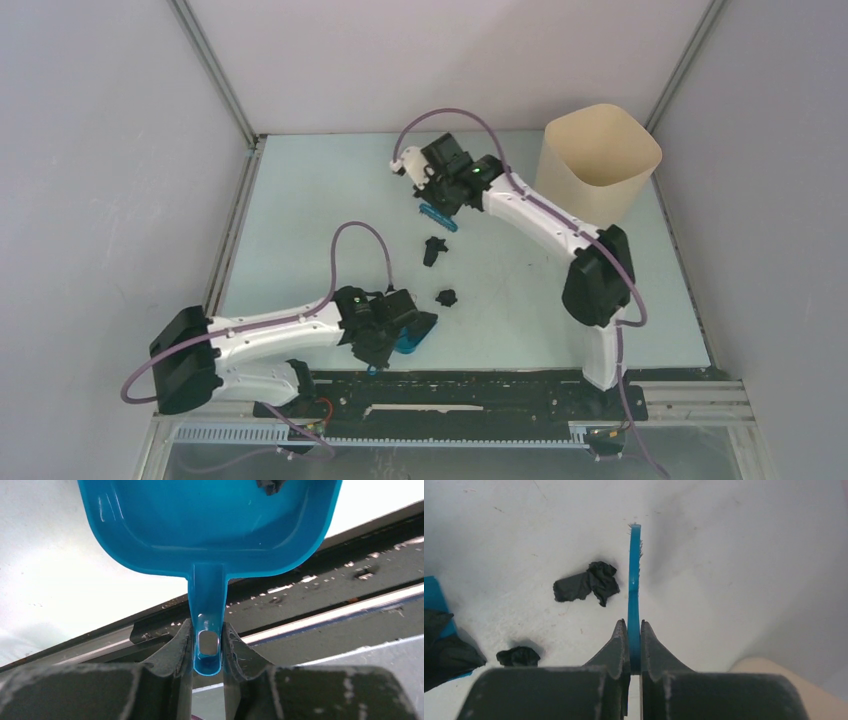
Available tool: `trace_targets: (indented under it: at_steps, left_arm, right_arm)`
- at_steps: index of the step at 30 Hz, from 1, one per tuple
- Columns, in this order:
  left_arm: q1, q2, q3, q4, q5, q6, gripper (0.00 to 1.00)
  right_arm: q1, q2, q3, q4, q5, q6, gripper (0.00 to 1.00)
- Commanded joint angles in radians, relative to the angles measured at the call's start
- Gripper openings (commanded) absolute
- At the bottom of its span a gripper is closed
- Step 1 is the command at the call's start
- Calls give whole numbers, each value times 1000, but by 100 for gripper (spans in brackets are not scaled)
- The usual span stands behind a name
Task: Sweep away the paper scraps from the table
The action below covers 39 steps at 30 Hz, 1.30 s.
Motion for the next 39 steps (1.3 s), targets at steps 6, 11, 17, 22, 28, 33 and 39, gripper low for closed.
trace_targets:
  at_steps: [6, 11, 17, 22, 28, 33, 39]
  left_arm:
    - [-5, 161, 45, 40, -71, 47, 0]
    - [-3, 222, 89, 59, -96, 77, 0]
    - [-5, 218, 118, 64, -128, 83, 0]
    - [-23, 118, 94, 77, -173, 54, 0]
    - [-46, -44, 60, -34, -176, -36, 0]
    - [-81, -174, 29, -149, -128, -99, 0]
    - [-220, -249, -29, -102, -62, -173, 0]
  right_arm:
    - [88, 75, 46, -217, -134, 58, 0]
    - [96, -77, -73, -269, -400, 124, 0]
    - [67, -214, -145, -260, -562, 186, 0]
    - [-64, -298, -167, -192, -620, 231, 0]
    - [-206, -378, -213, -176, -480, 278, 0]
    - [-204, -436, -336, -197, -335, 249, 0]
    - [-178, -451, -461, -164, -161, 228, 0]
